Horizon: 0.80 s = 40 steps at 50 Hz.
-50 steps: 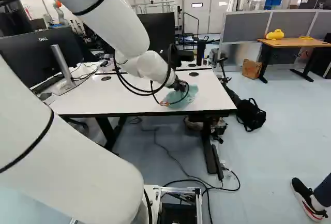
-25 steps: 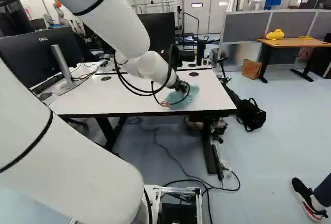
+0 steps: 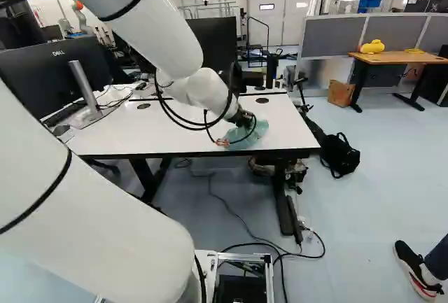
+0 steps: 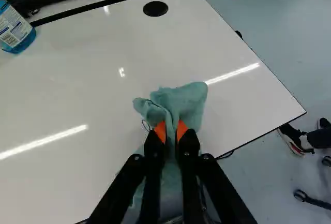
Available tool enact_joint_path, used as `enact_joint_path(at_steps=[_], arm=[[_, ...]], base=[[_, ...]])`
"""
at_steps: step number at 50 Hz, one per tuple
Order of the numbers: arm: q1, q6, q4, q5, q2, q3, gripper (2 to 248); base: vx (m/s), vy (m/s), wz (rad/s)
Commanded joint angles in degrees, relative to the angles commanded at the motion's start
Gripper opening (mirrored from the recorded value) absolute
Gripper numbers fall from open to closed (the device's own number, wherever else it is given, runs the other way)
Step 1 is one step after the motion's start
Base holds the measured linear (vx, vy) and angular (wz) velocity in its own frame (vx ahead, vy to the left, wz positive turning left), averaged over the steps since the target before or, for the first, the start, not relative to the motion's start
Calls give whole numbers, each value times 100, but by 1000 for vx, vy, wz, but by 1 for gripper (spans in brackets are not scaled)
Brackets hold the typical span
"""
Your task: Clean the table with the green towel
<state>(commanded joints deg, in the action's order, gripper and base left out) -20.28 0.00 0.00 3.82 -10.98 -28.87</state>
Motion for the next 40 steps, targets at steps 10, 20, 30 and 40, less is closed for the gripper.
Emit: enact_joint_path(at_steps=[10, 20, 30, 40], arm=[[0, 0, 0, -158, 0, 0, 44], [0, 0, 0, -316, 0, 0, 44], [-3, 0, 0, -445, 2, -2, 44], [-66, 0, 0, -448, 51, -46, 44]], base=[[0, 0, 0], [0, 0, 0], [0, 0, 0], [0, 0, 0]])
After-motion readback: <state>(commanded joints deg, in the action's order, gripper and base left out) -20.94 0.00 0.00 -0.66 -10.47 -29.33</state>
